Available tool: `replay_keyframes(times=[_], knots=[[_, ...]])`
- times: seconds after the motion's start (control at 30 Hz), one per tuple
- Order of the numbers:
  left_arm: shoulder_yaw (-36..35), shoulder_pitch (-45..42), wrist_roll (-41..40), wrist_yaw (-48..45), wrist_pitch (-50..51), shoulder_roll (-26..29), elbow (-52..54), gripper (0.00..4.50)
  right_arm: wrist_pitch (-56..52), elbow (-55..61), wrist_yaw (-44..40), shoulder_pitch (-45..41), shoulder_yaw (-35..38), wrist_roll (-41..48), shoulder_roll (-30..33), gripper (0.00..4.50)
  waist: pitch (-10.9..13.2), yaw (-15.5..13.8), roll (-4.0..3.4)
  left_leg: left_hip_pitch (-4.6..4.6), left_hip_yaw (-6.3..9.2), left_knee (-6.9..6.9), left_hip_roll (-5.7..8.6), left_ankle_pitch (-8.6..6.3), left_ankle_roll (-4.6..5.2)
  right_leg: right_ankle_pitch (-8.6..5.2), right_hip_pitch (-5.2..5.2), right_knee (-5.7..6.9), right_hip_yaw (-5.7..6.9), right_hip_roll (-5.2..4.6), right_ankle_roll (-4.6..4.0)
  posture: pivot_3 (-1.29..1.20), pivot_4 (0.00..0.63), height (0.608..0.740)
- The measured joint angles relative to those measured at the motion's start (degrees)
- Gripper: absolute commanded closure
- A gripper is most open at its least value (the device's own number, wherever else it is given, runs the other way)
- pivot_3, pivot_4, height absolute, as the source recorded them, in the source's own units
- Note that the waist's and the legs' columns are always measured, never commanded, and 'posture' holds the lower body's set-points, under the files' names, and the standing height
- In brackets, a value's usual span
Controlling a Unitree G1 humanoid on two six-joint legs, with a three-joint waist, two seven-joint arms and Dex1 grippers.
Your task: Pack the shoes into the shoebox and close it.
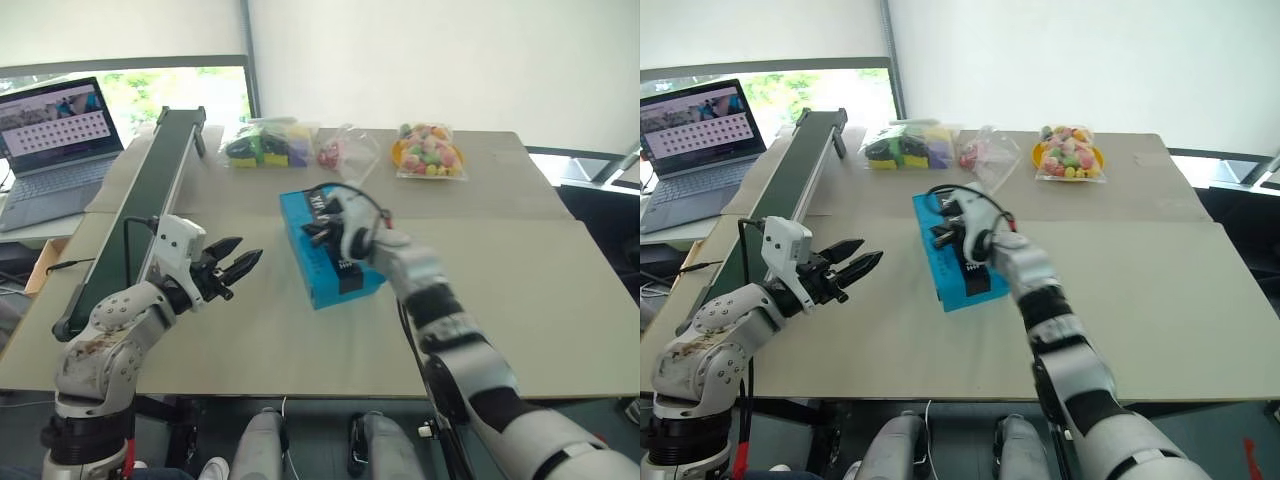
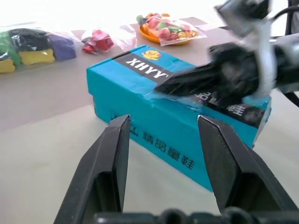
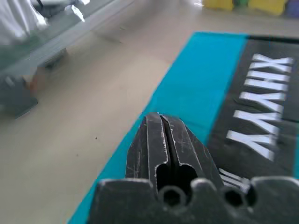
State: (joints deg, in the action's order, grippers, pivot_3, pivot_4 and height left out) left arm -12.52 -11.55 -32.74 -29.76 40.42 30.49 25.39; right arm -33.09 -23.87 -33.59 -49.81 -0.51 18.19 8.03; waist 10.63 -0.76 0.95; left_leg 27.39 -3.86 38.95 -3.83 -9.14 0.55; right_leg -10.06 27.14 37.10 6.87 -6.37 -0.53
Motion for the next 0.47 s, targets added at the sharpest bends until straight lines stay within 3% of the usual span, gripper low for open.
replay_keyframes(times=[0.2, 0.47], knots=[[0.4, 0.8, -1.3, 0.4, 0.1, -1.0, 0.7, 2.08, -11.9, 29.7, -4.0, 6.7, 2.2, 9.5, 9.5, 4.45, 0.0, 0.4, 0.02, -0.12, -0.13, -0.18, -0.11, 0.14, 0.26, -0.17, -0.02, -0.02, 0.04, 0.15, -0.05, 0.00, 0.150, 0.681], [0.7, 1.7, -1.6, -0.1, -0.1, -1.3, 0.6, 2.08, -11.0, 34.4, -10.1, 14.2, -6.2, 7.7, 15.3, 4.45, 0.0, 0.2, 0.02, -0.17, -0.07, -0.05, -0.12, -0.13, -0.21, -0.32, -0.05, -0.02, 0.12, 0.10, -0.35, 0.00, 0.150, 0.681]])
